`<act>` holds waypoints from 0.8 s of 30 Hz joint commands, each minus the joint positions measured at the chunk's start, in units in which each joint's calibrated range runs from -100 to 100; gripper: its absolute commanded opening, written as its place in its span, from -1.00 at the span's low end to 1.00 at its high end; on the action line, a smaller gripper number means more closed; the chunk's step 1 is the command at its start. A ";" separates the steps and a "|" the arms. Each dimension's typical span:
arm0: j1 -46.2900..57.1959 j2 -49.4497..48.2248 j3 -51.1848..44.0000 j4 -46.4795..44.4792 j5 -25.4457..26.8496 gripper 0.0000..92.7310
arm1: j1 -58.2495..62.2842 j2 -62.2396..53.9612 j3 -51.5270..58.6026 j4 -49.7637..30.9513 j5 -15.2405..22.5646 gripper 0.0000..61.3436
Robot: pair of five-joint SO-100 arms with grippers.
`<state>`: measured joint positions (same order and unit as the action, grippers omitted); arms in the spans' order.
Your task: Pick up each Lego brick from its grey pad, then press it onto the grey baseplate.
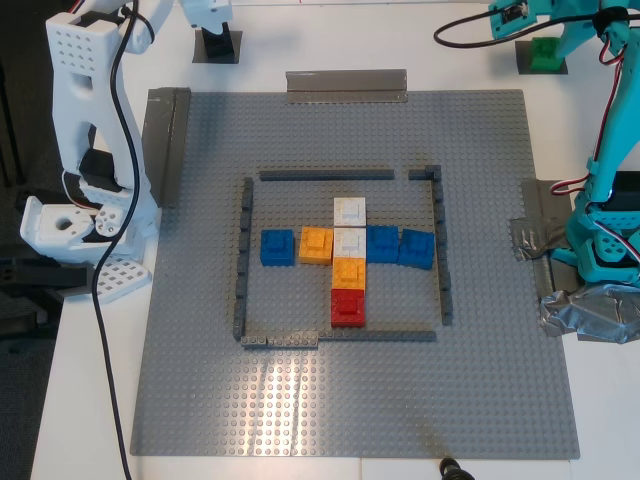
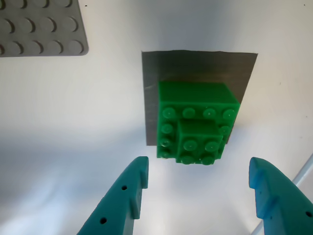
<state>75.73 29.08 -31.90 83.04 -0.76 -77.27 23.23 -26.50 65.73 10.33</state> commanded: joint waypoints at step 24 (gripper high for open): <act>0.04 0.28 -0.29 -0.29 -0.10 -0.72 | -1.25 -1.60 2.62 -3.16 -0.05 -0.41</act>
<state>75.73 29.75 -31.80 82.96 -0.81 -77.73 23.23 -23.21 63.15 10.33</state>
